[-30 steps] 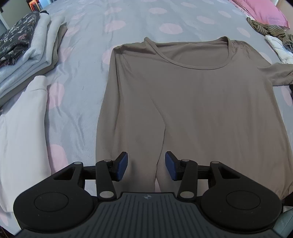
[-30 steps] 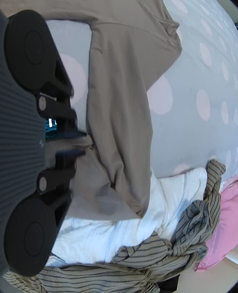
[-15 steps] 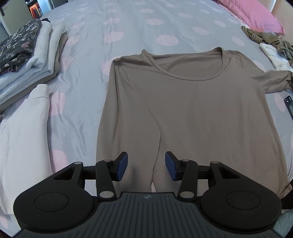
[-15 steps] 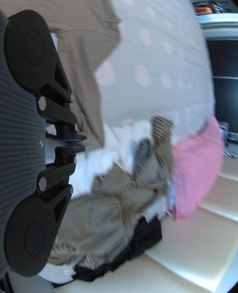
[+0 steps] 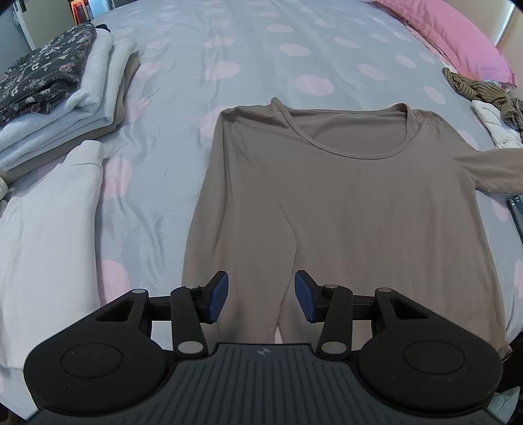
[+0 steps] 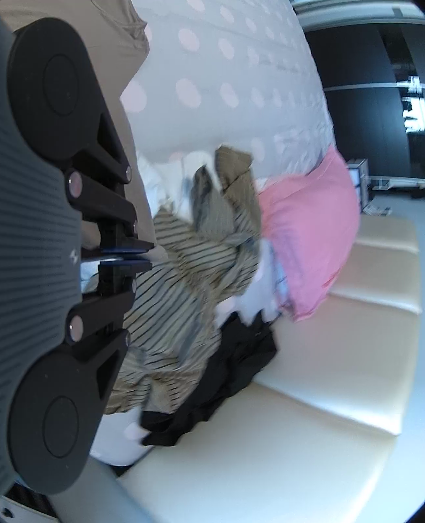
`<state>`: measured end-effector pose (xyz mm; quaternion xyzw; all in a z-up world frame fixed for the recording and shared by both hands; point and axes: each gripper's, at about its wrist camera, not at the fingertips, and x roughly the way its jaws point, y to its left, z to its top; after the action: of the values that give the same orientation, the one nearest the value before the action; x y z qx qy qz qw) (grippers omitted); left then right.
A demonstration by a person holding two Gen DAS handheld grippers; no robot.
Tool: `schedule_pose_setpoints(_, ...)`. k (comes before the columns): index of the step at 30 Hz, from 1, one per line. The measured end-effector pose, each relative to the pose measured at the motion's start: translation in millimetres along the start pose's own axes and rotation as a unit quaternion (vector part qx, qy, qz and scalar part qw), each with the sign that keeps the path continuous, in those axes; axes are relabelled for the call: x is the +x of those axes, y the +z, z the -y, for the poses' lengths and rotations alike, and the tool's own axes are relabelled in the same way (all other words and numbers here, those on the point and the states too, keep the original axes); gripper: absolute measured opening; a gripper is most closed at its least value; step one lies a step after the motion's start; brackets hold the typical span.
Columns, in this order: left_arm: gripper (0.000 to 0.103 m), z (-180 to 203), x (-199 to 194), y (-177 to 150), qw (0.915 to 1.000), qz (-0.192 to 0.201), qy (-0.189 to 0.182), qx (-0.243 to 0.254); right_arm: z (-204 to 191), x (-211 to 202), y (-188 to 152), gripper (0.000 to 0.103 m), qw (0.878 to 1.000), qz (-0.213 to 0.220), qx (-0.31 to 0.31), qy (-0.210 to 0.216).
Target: Fold clothes
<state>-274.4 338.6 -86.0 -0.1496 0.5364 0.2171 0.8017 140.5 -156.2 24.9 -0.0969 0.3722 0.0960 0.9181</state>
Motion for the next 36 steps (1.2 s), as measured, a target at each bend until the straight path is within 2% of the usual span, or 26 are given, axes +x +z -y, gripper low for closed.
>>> schedule_pose_setpoints(8,0.043,-3.8,3.8,0.1,0.9999,-0.005,0.008,-0.008,31.7,57.7,-44.3,0.004,0.994,-0.084,0.032,-0.067)
schedule_pose_setpoints(12,0.043,-0.8,8.3,0.6,0.9999,-0.010,0.012,0.003,36.2,80.3,-61.4,0.004,0.994,-0.077,0.024,-0.072)
schedule_pose_setpoints(18,0.043,3.4,13.4,-0.2,0.9994,-0.016,0.023,0.017,33.9,103.9,-66.3,0.006,0.994,-0.064,0.029,-0.080)
schedule_pose_setpoints(20,0.043,3.4,13.8,0.0,0.9994,-0.017,0.024,0.016,33.2,105.5,-66.3,0.013,0.994,-0.056,0.032,-0.086)
schedule_pose_setpoints(22,0.043,4.1,13.8,0.7,0.9995,-0.016,0.024,0.016,34.0,105.4,-66.5,0.024,0.994,-0.051,0.034,-0.090)
schedule_pose_setpoints(24,0.043,5.4,13.9,1.0,0.9994,-0.016,0.023,0.020,35.8,103.9,-68.3,0.027,0.994,-0.049,0.039,-0.094)
schedule_pose_setpoints(28,0.043,8.1,13.2,0.1,0.9992,-0.015,0.022,0.029,46.6,105.9,-80.0,0.030,0.990,-0.084,0.083,-0.078)
schedule_pose_setpoints(31,0.043,8.3,13.2,-0.9,0.9991,-0.015,0.024,0.031,56.2,112.0,-91.1,0.030,0.983,-0.120,0.128,-0.043)
schedule_pose_setpoints(36,0.043,5.8,15.6,-1.1,0.9990,-0.020,0.031,0.027,55.8,125.1,-101.9,0.031,0.979,-0.147,0.136,-0.036)
